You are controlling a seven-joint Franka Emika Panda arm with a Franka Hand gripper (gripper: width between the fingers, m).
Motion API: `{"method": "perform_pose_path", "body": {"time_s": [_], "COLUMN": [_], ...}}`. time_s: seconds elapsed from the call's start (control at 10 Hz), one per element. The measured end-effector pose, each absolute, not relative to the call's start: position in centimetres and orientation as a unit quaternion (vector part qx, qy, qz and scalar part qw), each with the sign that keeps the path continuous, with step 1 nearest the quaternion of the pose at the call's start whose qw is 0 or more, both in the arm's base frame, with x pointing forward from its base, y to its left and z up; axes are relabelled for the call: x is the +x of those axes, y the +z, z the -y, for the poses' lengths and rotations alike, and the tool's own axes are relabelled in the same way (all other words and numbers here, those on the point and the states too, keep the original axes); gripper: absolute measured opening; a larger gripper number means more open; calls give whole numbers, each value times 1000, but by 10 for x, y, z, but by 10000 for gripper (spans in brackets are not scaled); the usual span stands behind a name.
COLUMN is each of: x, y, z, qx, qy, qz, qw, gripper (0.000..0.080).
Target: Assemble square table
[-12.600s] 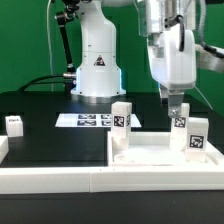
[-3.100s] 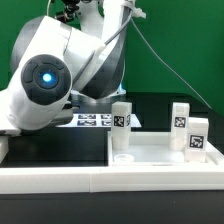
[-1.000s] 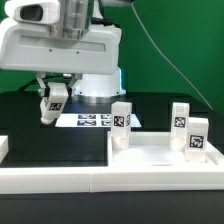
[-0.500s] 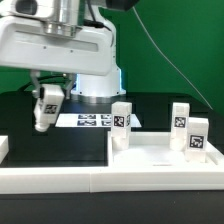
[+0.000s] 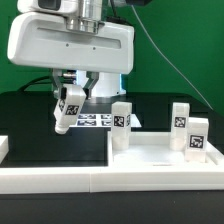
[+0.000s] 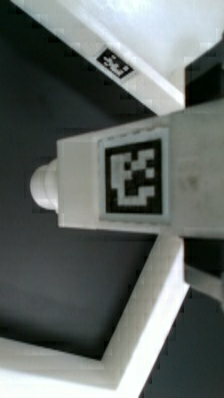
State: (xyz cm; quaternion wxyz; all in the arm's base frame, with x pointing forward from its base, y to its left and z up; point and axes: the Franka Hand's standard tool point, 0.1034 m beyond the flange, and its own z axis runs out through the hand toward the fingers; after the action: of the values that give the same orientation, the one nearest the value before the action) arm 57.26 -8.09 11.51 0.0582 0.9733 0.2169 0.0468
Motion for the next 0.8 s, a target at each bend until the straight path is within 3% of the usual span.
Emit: {"method": "perform_pose_path", "body": {"time_s": [0.2,0.3,0.6,0.8], "x": [570,567,599,609], "y": [114,113,114,115], "z": [81,78,57,48], "qx": [975,981,985,988], "qy": [43,25,23,39], "qz": [-210,-189,-168,-147], "qw": [54,38,19,21], "gripper": [290,290,290,290]}}
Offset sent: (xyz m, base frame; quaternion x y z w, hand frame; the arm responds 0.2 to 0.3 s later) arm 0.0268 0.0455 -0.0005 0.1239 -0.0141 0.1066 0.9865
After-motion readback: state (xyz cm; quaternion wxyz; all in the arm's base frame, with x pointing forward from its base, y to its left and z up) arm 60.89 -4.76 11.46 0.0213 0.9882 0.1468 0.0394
